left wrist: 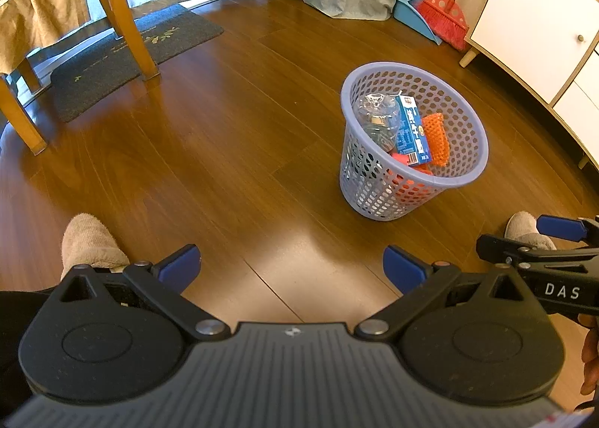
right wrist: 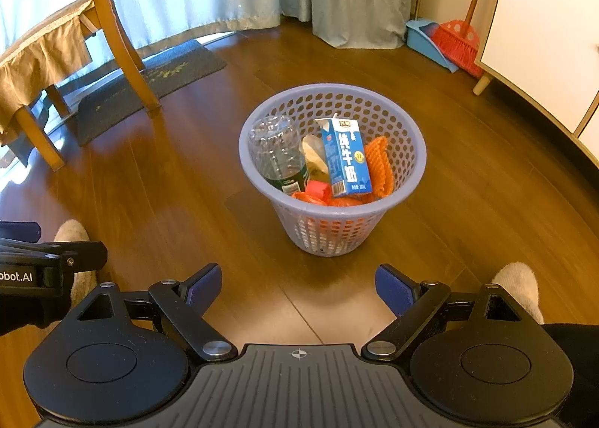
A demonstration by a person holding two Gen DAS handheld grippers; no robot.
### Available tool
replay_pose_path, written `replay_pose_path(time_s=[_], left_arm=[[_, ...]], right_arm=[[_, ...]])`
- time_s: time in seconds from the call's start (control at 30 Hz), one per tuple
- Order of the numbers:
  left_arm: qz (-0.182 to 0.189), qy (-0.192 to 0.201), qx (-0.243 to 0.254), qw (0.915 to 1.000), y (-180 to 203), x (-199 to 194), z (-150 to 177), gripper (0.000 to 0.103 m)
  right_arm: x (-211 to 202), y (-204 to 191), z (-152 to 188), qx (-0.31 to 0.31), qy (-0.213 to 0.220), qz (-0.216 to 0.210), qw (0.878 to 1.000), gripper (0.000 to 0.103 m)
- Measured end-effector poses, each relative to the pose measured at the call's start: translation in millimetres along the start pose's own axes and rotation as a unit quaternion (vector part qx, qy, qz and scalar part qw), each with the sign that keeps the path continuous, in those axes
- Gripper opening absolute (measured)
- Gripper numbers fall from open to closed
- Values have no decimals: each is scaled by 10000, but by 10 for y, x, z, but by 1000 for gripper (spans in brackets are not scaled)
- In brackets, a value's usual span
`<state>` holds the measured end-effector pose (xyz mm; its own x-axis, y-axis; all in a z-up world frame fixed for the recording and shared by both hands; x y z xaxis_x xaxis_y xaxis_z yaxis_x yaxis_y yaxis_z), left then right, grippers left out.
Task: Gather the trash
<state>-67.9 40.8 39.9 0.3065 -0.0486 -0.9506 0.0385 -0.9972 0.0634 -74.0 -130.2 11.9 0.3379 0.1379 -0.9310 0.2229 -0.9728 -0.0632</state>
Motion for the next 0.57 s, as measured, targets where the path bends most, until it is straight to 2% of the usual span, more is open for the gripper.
replay_pose_path(time_s=[0.57], left_arm=[[-118, 77, 30, 9999, 23, -1, 12, 102]], right_arm=[[10, -11, 18, 1, 8, -21, 10000, 87]])
Point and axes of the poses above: each gripper's, at about its wrist camera, not at the fingertips, and x roughly the way its jaws point, y to its right, z to its underside, the point moved 2 cm from there along x, roughly the way its jaws point, and after that the axes turned 12 degrees about -y, right-handed, at the moved point
